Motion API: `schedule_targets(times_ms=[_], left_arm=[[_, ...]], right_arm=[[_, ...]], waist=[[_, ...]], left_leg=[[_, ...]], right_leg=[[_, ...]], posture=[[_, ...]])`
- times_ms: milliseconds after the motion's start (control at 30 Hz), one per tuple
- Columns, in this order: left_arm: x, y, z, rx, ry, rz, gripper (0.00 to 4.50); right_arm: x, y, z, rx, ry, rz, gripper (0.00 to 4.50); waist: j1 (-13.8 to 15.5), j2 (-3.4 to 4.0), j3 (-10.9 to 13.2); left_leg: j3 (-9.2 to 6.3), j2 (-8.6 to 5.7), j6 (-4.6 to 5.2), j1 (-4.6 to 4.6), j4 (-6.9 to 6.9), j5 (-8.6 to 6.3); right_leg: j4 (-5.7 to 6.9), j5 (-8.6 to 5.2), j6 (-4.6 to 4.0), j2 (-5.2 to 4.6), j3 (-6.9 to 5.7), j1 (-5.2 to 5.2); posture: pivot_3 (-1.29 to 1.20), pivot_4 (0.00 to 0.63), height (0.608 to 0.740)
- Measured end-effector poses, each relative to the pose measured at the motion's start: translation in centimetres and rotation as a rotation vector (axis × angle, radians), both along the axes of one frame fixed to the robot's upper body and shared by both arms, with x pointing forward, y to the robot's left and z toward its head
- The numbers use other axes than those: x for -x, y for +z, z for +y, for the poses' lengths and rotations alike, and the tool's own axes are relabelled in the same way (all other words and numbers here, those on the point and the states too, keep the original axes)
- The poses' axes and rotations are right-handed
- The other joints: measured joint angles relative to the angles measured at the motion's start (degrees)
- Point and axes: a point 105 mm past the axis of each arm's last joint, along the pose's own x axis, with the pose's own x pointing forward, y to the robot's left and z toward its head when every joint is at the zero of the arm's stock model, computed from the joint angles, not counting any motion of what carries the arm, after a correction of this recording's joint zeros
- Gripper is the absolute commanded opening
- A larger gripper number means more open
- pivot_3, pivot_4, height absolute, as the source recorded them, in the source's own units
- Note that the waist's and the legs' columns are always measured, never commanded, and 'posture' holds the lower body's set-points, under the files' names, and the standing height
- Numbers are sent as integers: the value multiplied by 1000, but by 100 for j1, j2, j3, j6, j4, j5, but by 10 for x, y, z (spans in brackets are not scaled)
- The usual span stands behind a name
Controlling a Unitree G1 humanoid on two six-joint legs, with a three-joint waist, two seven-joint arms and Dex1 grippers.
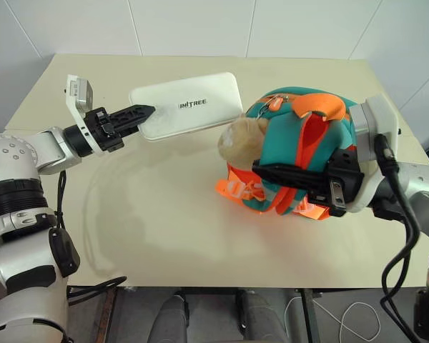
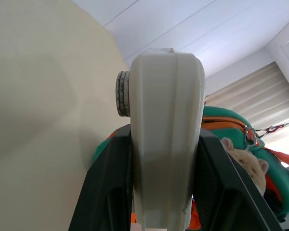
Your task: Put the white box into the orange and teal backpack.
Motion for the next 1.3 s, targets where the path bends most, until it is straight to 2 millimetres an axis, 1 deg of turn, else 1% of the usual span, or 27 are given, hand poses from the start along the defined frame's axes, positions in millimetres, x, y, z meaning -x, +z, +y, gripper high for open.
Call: schedule_targets(times_ms=[167, 300, 367, 433, 467, 567, 667, 767, 833, 933, 1067, 1167, 1300], left_arm=[[-1, 4, 8, -33, 14, -9, 1245], [0, 3, 10, -57, 7, -15, 1244], [0, 2, 9, -75, 3, -19, 1244], [2, 5, 13, -97, 10, -46, 1244], [4, 9, 16, -118, 17, -94, 1244], [13, 23, 19, -159, 14, -241, 1244], [20, 26, 23, -167, 11, -367, 1244], [36, 25, 27, -155, -31, -500, 1244], [46, 32, 28, -132, -77, -587, 1244], [60, 43, 25, -136, -137, -689, 1244], [69, 42, 19, -142, -222, -738, 1244], [71, 38, 18, -153, -251, -742, 1244], [68, 27, 11, -223, -304, -721, 1244]], right_arm=[[13, 6, -2, 45, 89, -7, 0], [22, 6, -6, 78, 160, -5, 0], [23, 3, -10, 94, 170, -11, 0], [17, -5, -18, 129, 143, -15, 0], [12, -7, -23, 139, 124, -33, 0], [4, -8, -32, 150, 94, -67, 0], [2, -8, -36, 160, 96, -101, 0], [-3, -12, -43, 161, 84, -124, 0], [-7, -15, -48, 167, 65, -121, 0], [-8, -15, -49, 170, 57, -138, 0], [-9, -16, -48, 158, 56, -140, 0], [-9, -17, -48, 158, 55, -139, 0], [-10, -18, -47, 156, 55, -138, 0]], waist=[[5, 0, 0], [9, 0, 0], [11, 0, 0], [3, -5, 3], [-15, -5, 3], [-10, -4, 3], [8, -4, 3], [7, -5, 4], [12, -5, 4], [21, -5, 4], [14, -5, 4], [12, -5, 4], [9, -5, 4]], left_leg=[[0, 0, 0, 1, 7, 0], [0, -1, 0, 1, 8, 0], [0, -1, 1, 1, 8, 0], [1, -1, 1, 0, 11, 0], [5, -1, 0, 0, 12, 0], [6, 0, 0, 6, 12, 0], [5, 1, -1, 8, 16, 1], [6, 1, -1, 6, 20, 1], [6, 1, 0, 6, 23, 1], [5, 1, 0, 11, 29, 1], [5, 1, 1, 11, 43, 1], [4, 1, 2, 11, 48, 1], [4, 1, 2, 11, 55, 1]], right_leg=[[6, -1, -1, 0, 0, 0], [6, -1, 0, 0, 0, 1], [7, -1, 0, 0, 0, 1], [7, -2, 1, 1, 0, 0], [8, -1, 1, 1, 3, 0], [15, -2, -1, 1, 4, 0], [19, -3, -3, 1, 3, 2], [17, -3, -2, 0, 4, 4], [21, -3, -2, 0, 4, 4], [23, -3, -2, 0, 3, 12], [29, -1, 0, 0, 4, 16], [35, -2, 0, 1, 3, 16], [41, -2, 0, 1, 4, 16]], posture=[[0, 150, 740], [0, 150, 740], [0, 150, 740], [0, 150, 740], [0, 150, 740], [0, 150, 740], [0, 150, 740], [0, 150, 740], [0, 150, 740], [0, 150, 740], [0, 150, 740], [0, 150, 740], [0, 150, 740]])
